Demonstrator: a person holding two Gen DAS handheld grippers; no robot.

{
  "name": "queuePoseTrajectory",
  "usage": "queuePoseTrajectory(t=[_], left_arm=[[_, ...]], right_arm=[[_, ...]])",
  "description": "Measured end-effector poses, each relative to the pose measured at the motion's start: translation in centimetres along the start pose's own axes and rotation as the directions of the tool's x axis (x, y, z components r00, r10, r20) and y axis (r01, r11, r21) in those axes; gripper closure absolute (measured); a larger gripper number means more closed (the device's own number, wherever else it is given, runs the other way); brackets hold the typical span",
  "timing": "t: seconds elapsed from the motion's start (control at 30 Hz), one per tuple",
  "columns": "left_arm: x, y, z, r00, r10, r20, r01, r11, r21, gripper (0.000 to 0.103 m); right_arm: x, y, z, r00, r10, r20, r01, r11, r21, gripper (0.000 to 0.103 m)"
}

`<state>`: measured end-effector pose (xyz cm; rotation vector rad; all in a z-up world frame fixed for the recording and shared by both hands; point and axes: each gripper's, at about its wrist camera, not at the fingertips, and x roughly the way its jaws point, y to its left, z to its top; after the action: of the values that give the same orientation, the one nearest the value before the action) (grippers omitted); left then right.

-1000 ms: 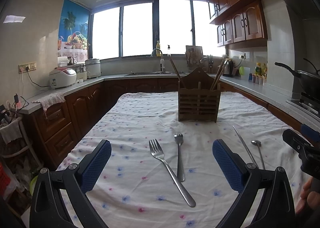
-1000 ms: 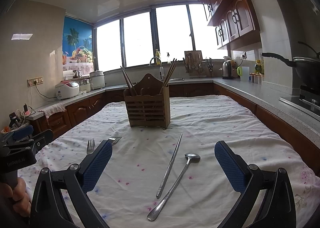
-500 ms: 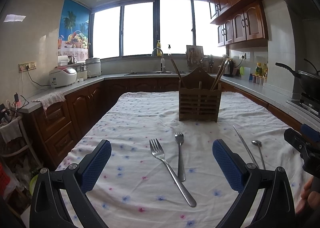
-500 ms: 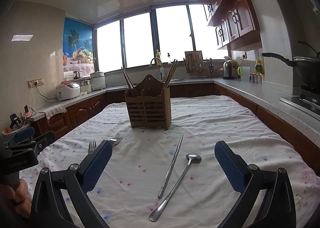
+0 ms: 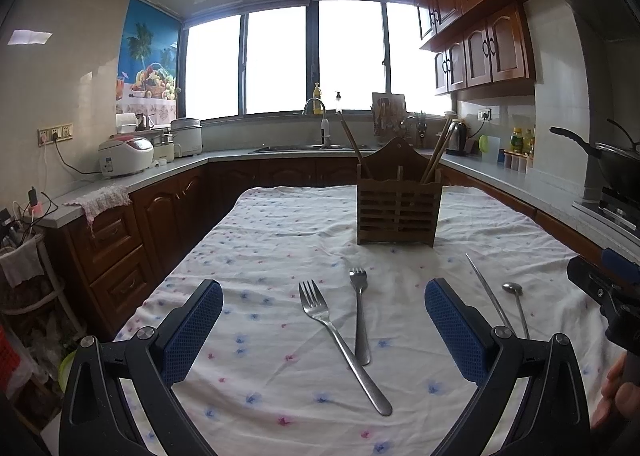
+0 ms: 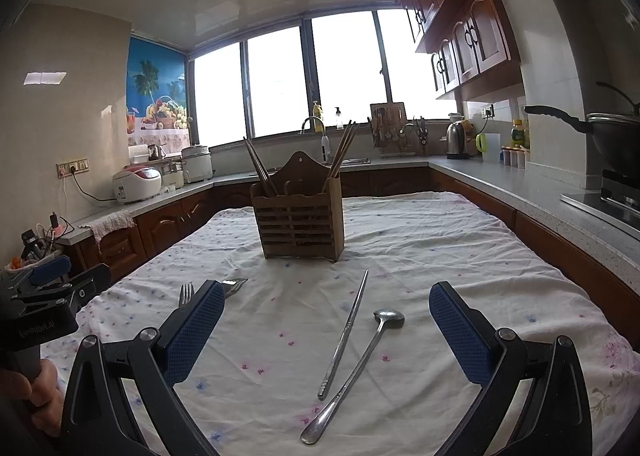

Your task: Organize utensils

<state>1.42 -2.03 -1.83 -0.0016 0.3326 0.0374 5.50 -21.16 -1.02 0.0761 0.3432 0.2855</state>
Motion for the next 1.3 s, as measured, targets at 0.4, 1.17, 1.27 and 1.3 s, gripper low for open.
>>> queuePoseTrajectory(t=[0.4, 1.17, 1.27, 1.3], left_arm=[[-0.11, 0.06, -0.02, 1.0, -0.004, 0.003, 0.004, 1.0, -0.003, 0.001], [0.2, -0.18, 0.01, 1.0, -0.011, 0.0, 0.011, 1.0, -0.005, 0.001], [0.37, -0.23, 0.03, 1.0, -0.013, -0.003, 0.013, 1.0, -0.006, 0.001], [0.4, -0.18, 0.01, 1.0, -0.014, -0.003, 0.014, 1.0, -0.006, 0.001]], right_arm=[[0.05, 0.19, 0.16, 1.0, 0.004, 0.001, -0.004, 1.0, 0.001, 0.0], [0.0, 0.45, 0.24, 1.0, 0.004, -0.003, -0.004, 1.0, 0.004, 0.0], [0.29, 0.48, 0.3, 1.0, 0.003, -0.007, -0.003, 1.0, 0.007, 0.0], [0.35, 0.47, 0.32, 1.0, 0.003, -0.008, -0.003, 1.0, 0.009, 0.0]])
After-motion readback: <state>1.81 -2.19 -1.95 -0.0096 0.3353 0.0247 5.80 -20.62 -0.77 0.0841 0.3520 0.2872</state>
